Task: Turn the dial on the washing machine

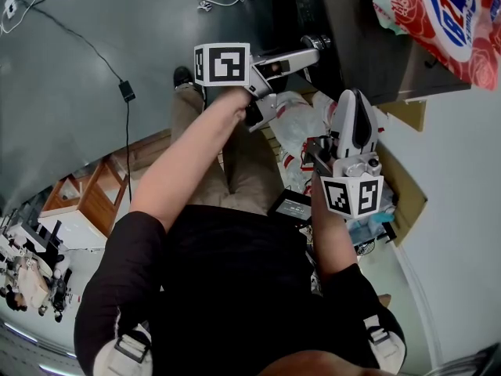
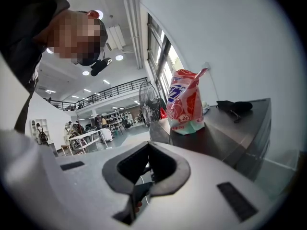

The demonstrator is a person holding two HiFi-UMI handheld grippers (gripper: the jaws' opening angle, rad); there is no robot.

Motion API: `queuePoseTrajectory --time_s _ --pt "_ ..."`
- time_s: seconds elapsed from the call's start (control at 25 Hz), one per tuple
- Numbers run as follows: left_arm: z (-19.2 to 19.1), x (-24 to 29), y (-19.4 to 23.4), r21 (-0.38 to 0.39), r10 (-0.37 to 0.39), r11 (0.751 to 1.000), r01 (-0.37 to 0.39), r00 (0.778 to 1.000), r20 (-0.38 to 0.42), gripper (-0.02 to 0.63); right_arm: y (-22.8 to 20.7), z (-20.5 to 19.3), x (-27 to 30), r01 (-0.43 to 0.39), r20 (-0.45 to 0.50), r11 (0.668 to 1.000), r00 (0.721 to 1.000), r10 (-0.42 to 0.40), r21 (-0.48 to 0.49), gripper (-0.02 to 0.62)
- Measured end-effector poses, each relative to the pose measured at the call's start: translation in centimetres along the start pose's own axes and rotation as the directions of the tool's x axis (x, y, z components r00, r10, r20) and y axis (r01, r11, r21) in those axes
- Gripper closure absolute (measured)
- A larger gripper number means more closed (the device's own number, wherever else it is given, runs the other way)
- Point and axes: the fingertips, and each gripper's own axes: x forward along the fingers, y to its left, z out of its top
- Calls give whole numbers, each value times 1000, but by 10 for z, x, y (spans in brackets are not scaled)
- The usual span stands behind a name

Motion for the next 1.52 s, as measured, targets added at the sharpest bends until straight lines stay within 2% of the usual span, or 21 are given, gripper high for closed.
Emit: queuePoseTrajectory --time_s 0.24,0.4,0.52,1.16,1.32,1.52 --pt "-1 1 3 -106 -24 994 24 1000 -3 350 2 0 0 -7 3 1000 1000 7 -18 591" --pt "-1 1 3 -140 -32 990 31 999 -4 350 2 -2 -2 -11 -7 1000 1000 11 -17 591" --pt "-1 3 0 -196 -72 978 74 997 17 350 2 -2 -2 -13 -9 1000 1000 13 -20 591" --pt "-2 5 1 -323 -101 940 109 994 43 350 2 -5 -13 -5 3 1000 1000 5 -18 591" --pt "-2 4 2 -365 -109 923 120 993 51 350 7 -1 -12 -10 14 999 1000 11 -45 591" --pt "-3 4 3 -411 -111 904 121 993 48 350 12 1 -10 -8 23 999 1000 9 -35 591"
